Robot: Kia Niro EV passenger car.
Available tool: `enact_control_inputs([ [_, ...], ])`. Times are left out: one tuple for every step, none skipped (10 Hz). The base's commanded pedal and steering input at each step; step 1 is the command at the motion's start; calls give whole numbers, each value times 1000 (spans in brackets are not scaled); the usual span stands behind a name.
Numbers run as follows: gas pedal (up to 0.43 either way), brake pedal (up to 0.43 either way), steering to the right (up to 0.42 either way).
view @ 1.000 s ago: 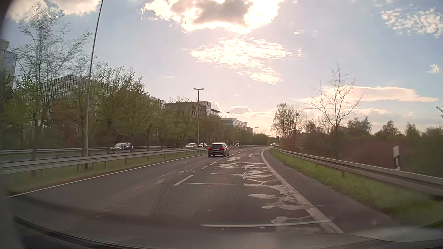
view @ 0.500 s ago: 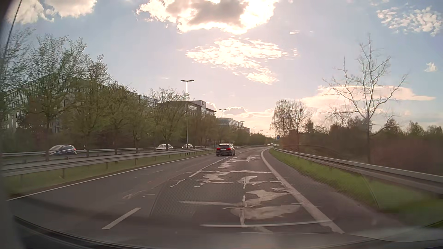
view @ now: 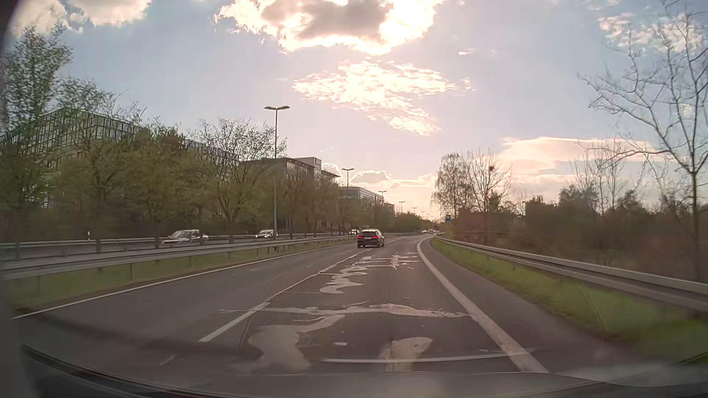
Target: Follow the waypoints while adhering to traffic rules and regulations
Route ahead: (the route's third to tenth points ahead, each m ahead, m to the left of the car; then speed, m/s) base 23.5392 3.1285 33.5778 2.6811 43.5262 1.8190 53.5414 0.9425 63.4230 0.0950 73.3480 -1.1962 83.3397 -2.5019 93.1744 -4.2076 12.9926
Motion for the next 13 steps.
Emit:
enact_control_inputs([
  [67,0,7],
  [67,0,7],
  [67,0,6],
  [67,0,6],
  [67,0,6],
  [59,0,6],
  [59,0,8],
  [59,0,8],
  [59,0,8],
  [59,0,8],
  [59,0,8],
  [59,0,8],
  [59,0,8],
])
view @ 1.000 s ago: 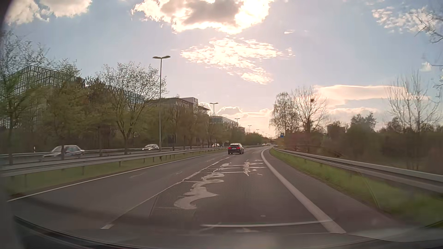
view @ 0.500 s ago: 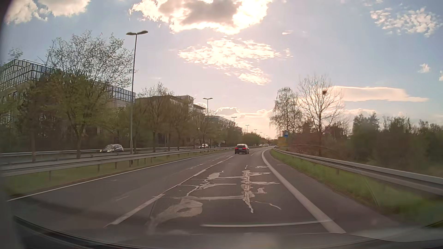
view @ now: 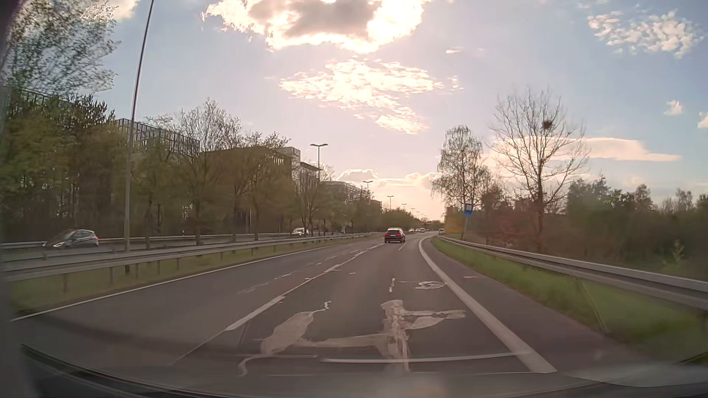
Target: Follow the waypoints while adhering to traffic rules and regulations
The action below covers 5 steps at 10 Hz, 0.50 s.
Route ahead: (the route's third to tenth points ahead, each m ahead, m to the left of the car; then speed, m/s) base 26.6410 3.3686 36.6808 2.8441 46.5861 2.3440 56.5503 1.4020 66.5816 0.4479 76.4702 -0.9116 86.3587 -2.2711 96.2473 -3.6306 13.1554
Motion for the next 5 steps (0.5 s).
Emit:
enact_control_inputs([
  [59,0,8],
  [59,0,9],
  [59,0,8],
  [59,0,8],
  [59,0,8],
])
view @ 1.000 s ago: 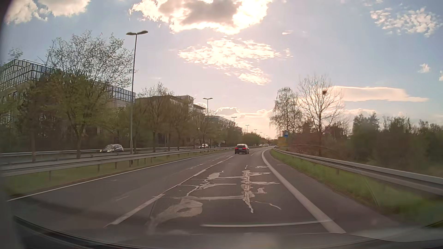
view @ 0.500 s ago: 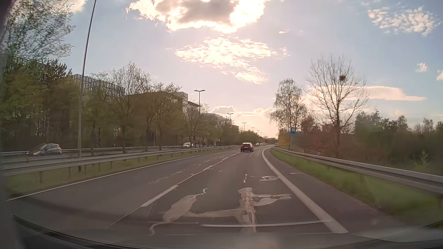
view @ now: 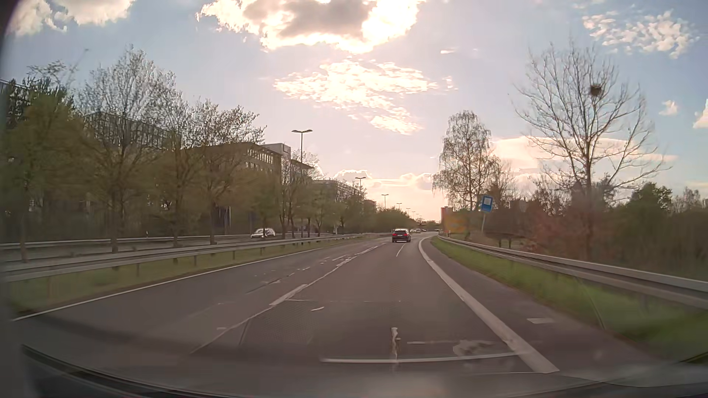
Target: Follow the waypoints while adhering to traffic rules and regulations
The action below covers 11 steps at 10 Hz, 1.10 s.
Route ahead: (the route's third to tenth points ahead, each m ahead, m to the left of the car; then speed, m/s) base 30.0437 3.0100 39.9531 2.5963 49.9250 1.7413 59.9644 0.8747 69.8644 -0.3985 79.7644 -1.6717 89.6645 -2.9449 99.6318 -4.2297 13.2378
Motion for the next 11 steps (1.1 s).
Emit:
enact_control_inputs([
  [59,0,9],
  [59,0,9],
  [59,0,9],
  [59,0,9],
  [59,0,9],
  [59,0,9],
  [59,0,9],
  [59,0,9],
  [59,0,9],
  [59,0,9],
  [59,0,9],
])
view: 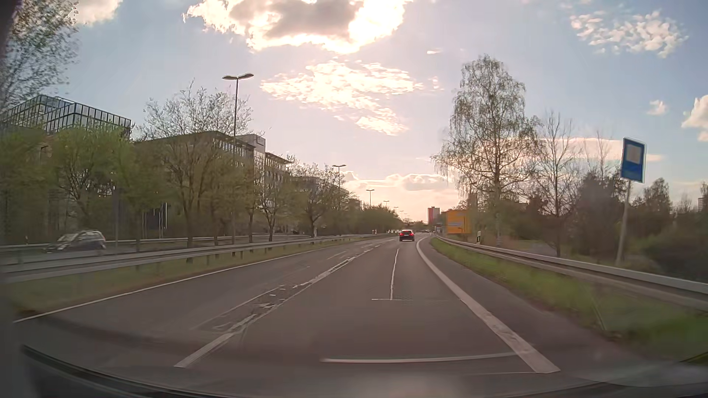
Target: Follow the waypoints while adhering to traffic rules and regulations
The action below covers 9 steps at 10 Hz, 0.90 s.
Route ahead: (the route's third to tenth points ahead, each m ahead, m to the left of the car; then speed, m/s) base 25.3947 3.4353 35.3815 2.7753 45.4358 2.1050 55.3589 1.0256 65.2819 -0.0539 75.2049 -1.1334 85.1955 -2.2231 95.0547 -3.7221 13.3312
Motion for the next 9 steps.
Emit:
enact_control_inputs([
  [59,0,9],
  [59,0,8],
  [59,0,8],
  [59,0,7],
  [59,0,6],
  [59,0,6],
  [59,0,6],
  [59,0,5],
  [59,0,5],
])
